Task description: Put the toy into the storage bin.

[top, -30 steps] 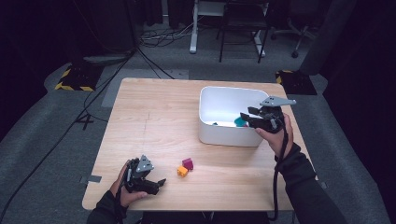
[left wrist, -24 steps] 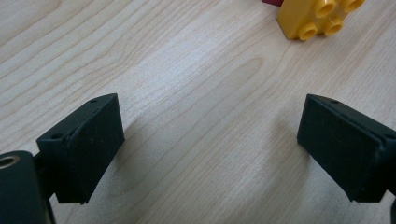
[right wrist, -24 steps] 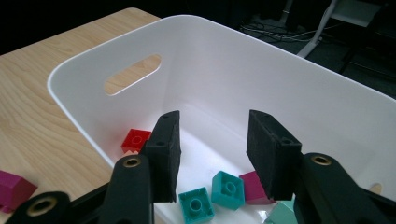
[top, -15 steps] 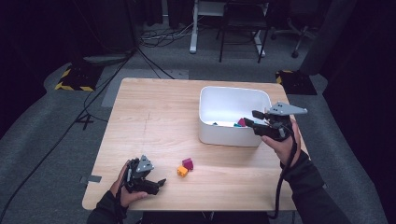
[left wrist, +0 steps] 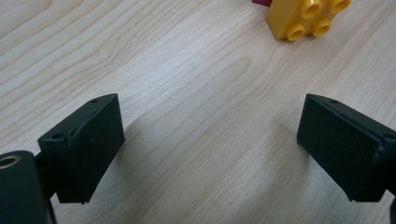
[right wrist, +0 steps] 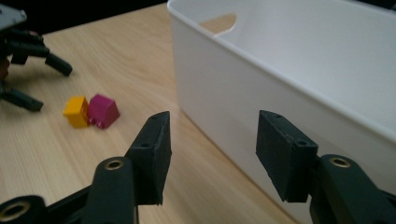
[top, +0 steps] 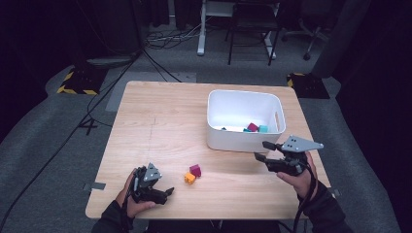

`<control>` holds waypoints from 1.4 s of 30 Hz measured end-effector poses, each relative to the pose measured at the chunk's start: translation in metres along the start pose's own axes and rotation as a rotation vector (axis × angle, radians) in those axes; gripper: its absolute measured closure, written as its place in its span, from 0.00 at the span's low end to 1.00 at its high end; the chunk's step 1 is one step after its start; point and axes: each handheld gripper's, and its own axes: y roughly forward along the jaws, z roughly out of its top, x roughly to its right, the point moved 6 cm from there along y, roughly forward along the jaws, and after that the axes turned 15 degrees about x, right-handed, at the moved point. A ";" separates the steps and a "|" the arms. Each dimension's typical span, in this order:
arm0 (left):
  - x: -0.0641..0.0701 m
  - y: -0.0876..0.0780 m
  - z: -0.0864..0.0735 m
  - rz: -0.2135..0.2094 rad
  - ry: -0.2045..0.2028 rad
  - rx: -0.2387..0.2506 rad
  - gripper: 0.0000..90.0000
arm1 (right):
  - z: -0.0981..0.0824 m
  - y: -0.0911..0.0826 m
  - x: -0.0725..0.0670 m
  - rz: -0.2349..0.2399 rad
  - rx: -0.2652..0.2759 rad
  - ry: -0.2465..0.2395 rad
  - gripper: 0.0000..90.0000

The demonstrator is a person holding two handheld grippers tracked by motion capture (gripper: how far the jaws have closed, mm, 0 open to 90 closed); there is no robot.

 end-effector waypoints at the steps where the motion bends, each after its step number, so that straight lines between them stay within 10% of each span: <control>1: 0.001 0.000 0.000 -0.001 0.006 -0.004 0.09 | -0.009 0.000 -0.001 0.008 -0.014 -0.003 0.50; 8: 0.011 0.005 0.003 -0.025 -0.003 -0.007 0.09 | -0.071 -0.003 0.004 0.038 -0.134 0.041 0.45; 16: 0.027 0.015 0.010 -0.048 0.019 -0.011 0.09 | -0.104 -0.009 0.014 -0.004 -0.200 0.054 0.37; 37: 0.054 0.046 0.034 -0.017 0.000 0.032 0.33 | -0.116 -0.003 0.019 -0.021 -0.216 0.049 0.37; 42: 0.051 0.044 0.035 -0.024 0.007 0.045 0.61 | -0.116 -0.002 0.019 -0.012 -0.215 0.044 0.36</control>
